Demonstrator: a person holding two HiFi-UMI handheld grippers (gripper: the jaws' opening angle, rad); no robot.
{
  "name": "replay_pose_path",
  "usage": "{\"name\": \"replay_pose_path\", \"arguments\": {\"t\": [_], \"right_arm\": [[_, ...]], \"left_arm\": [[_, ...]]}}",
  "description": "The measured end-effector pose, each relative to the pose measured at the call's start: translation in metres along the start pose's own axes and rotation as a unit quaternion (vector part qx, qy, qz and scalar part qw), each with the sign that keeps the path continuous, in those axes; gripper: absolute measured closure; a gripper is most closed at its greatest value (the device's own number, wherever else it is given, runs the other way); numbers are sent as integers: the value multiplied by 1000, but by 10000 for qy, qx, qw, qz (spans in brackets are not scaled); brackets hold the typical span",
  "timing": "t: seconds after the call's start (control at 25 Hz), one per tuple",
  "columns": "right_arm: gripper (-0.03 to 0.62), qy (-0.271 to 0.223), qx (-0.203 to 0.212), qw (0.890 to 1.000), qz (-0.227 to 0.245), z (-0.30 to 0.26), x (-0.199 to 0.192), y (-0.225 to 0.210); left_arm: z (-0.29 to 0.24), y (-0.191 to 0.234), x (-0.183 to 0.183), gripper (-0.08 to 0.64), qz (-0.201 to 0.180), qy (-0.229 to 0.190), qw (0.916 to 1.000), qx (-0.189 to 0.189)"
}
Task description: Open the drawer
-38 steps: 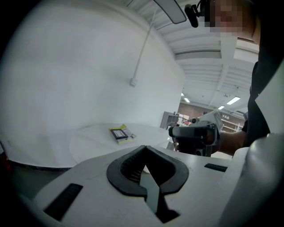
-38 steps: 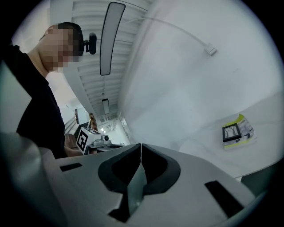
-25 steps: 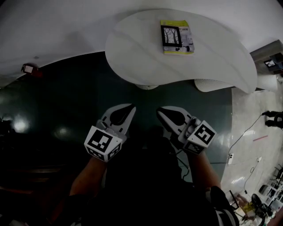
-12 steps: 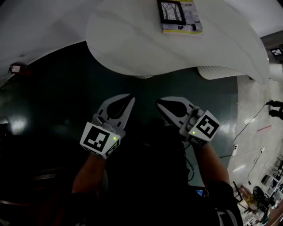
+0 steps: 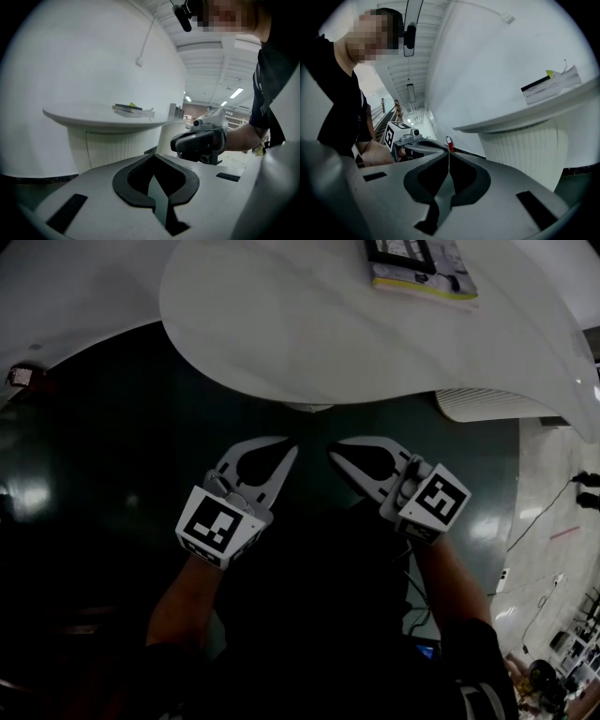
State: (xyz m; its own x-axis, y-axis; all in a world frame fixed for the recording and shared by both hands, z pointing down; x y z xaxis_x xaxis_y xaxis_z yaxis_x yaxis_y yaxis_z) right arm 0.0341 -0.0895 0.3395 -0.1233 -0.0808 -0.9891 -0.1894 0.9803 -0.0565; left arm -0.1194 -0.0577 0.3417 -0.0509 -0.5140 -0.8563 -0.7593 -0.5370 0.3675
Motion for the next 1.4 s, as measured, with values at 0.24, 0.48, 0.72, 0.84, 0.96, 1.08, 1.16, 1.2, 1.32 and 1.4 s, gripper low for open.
{"name": "replay_pose_path", "arguments": {"t": [0.24,0.48,0.72,0.84,0.96,1.08,1.16,1.2,1.32,1.4], "right_arm": [[575,0,207,9991,357,-18,-67,-9],[575,95,190,9997,138,-28,-135,-20],[575,179,243,9993,224,-41,-194,-30],[575,158,268,9992,252,-47,-218,-36],[575,292,299,9990,187,-52,-238,-45],[575,428,260,9985,220,-64,-253,-56],[575,516,232,9981,225,-70,-265,-65],[575,546,220,9981,193,-71,-273,-69],[575,547,190,9983,30,-73,-290,-82],[575,497,175,9986,-67,-76,-298,-88]], "left_arm": [[-32,32,-67,548,-45,-100,9999,40],[-58,63,-128,548,-36,-258,9995,190],[-77,95,-178,548,-168,-243,9991,295],[-90,106,-193,548,-201,-155,9993,292],[-105,119,-204,548,-62,-67,9997,229],[-116,132,-213,548,-93,52,9998,170],[-123,136,-219,548,-49,178,9998,123],[-127,137,-222,548,-33,246,9997,89],[-139,140,-226,548,-47,372,9993,-7],[-144,146,-227,548,-23,356,9994,-5]]}}
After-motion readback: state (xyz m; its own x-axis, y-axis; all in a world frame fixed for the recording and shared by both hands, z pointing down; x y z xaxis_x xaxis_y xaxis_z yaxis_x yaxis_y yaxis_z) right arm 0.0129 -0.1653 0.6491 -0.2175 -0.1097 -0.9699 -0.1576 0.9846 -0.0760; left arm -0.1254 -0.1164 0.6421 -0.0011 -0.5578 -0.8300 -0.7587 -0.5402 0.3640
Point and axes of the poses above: the fingertips, and each gripper's own axes: z backward along the fingers, y to its left, x out of its top, the point moved 7 cm from there along z, backward along the fingers, and after that the axes turned 15 degrees about z, right-handed, at the moved point
